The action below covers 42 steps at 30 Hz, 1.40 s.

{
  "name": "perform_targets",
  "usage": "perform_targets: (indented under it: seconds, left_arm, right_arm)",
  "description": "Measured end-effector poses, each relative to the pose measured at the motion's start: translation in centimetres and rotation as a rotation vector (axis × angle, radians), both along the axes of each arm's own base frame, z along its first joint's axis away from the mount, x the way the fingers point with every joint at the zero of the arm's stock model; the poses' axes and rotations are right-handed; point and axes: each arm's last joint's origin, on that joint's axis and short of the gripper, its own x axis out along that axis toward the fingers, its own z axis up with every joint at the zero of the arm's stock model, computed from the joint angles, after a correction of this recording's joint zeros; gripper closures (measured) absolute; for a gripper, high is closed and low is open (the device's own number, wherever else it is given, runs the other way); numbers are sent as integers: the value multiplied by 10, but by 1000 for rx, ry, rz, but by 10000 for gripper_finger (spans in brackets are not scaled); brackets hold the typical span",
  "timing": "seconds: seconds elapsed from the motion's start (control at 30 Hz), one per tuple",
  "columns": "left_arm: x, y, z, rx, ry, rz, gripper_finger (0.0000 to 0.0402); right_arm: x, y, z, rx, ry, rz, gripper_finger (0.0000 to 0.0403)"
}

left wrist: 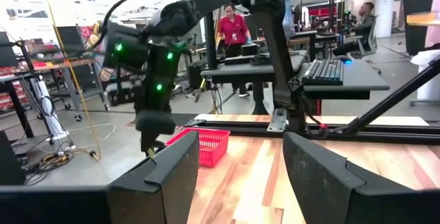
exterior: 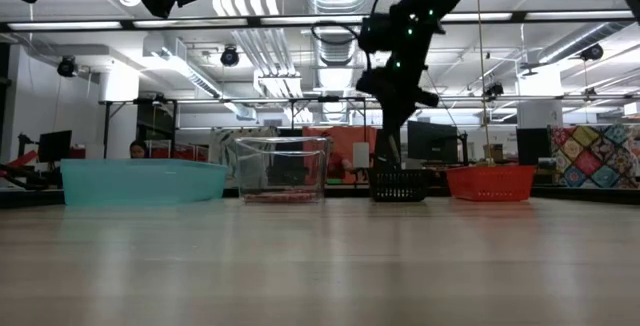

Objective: Sort crayons
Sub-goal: Put the green crayon into the black bin, then return to Home Position

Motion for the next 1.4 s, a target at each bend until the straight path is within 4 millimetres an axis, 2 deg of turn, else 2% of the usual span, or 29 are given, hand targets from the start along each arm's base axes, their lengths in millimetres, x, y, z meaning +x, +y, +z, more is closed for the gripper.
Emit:
perform_targets:
  seconds: [0.23,0.43,0.63,0.83,1.0,1.17,1.27,1.4]
  left_arm:
    - [0,0,0,2,5,1,208]
    - [0,0,-1,2,6,1,208]
    - [0,0,-1,2,6,0,208]
    - [-2,1,3,-10,-10,0,209]
    - [-8,3,7,-7,-4,-4,224]
    - [-15,3,10,-23,4,-20,247]
    - [-18,5,13,-77,-28,-20,263]
    - [-20,5,14,-92,-33,-18,291]
  right_arm:
    - [3,-13,-27,99,29,-30,380]
    - [5,-15,-35,101,48,-32,318]
    - [5,-15,-33,91,45,-23,267]
    - [3,-8,-12,60,-8,-2,255]
    - [10,24,13,-8,-63,140,265]
    - [24,74,26,-145,-187,375,276]
    - [25,109,28,-220,-237,542,280]
    - [23,154,20,-265,-295,694,279]
